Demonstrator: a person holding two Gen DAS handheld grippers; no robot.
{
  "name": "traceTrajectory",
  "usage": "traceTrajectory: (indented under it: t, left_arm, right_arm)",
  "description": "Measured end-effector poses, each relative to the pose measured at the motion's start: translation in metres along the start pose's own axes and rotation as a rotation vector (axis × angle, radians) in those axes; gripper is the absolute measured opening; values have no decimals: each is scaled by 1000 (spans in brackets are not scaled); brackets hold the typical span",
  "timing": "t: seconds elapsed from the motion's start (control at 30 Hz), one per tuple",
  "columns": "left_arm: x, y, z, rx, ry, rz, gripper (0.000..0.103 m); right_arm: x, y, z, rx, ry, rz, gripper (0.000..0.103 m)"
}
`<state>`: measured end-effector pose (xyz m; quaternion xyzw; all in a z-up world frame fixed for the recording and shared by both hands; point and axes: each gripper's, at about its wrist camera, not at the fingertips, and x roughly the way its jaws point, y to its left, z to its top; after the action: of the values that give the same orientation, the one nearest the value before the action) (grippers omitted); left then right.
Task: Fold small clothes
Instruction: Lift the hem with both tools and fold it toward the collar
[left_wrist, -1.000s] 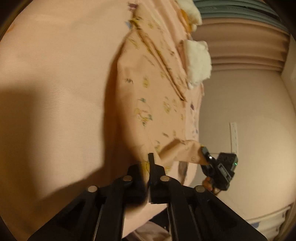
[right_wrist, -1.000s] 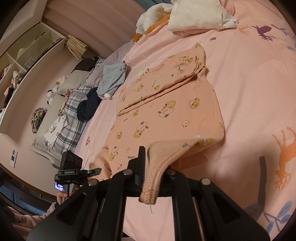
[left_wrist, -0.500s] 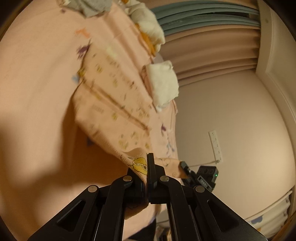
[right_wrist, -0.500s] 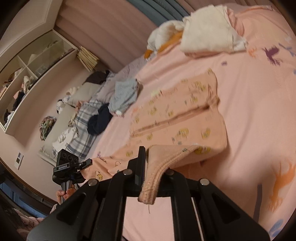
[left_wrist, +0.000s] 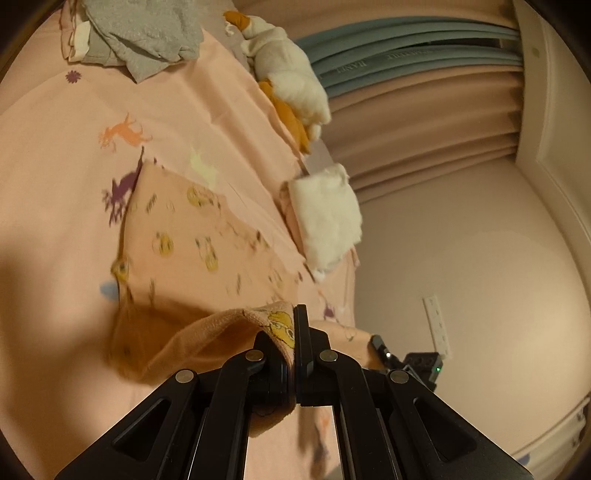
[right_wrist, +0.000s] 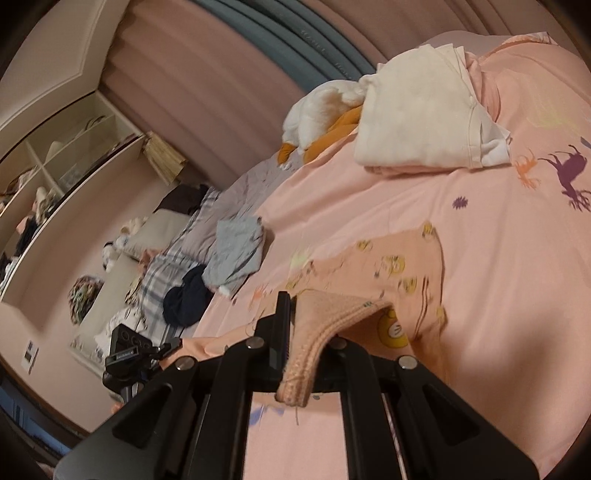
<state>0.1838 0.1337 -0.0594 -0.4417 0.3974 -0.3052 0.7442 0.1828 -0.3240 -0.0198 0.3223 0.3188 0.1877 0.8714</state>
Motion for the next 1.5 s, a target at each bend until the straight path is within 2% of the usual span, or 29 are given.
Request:
traceTrajectory:
  t: [0.23, 0.47, 0.57, 0.67, 0.87, 0.9, 1.03, 1.13, 1.23, 1.3, 1.37, 1.4, 1.5]
  left_arm:
    - [39, 29, 46, -64, 10, 52, 0]
    - [69, 70, 78, -168, 16, 116, 0]
    - [76, 84, 87, -193, 10, 142, 0]
    - [81, 97, 91, -228, 20, 135, 0]
    - [88, 103, 106, -240, -12, 164, 0]
    - [90, 105, 109, -251, -25, 171, 0]
    - [94, 120, 115, -328, -39, 228, 0]
    - [91, 119, 116, -296, -30, 255, 0]
    - [82, 118, 120, -295, -34, 266, 0]
    - [68, 112, 125, -259, -83, 328, 6]
    - [59, 106, 127, -225, -98, 322, 7]
    - [56, 101, 126, -189, -82, 314, 7]
    - [64, 66, 107, 58, 37, 413, 7]
  right_arm:
    - [49, -31, 28, 69, 23, -69, 7]
    - [97, -74, 44, 170, 103, -163, 7]
    - [113, -86, 48, 187, 132, -197, 7]
    - [127, -94, 51, 200, 160, -228, 8]
    - [148, -99, 64, 205, 188, -260, 9]
    - [150, -99, 66, 216, 191, -259, 10]
    - [151, -107, 73, 280, 186, -286, 26]
    - [139, -113, 78, 289, 154, -291, 37]
    - [120, -115, 83, 271, 110, -310, 38]
    - [108, -107, 84, 194, 108, -322, 38]
    - [103, -90, 81, 97, 119, -313, 36]
    - [100, -82, 78, 44, 130, -302, 32]
    - [100, -58, 60, -127, 205, -287, 20]
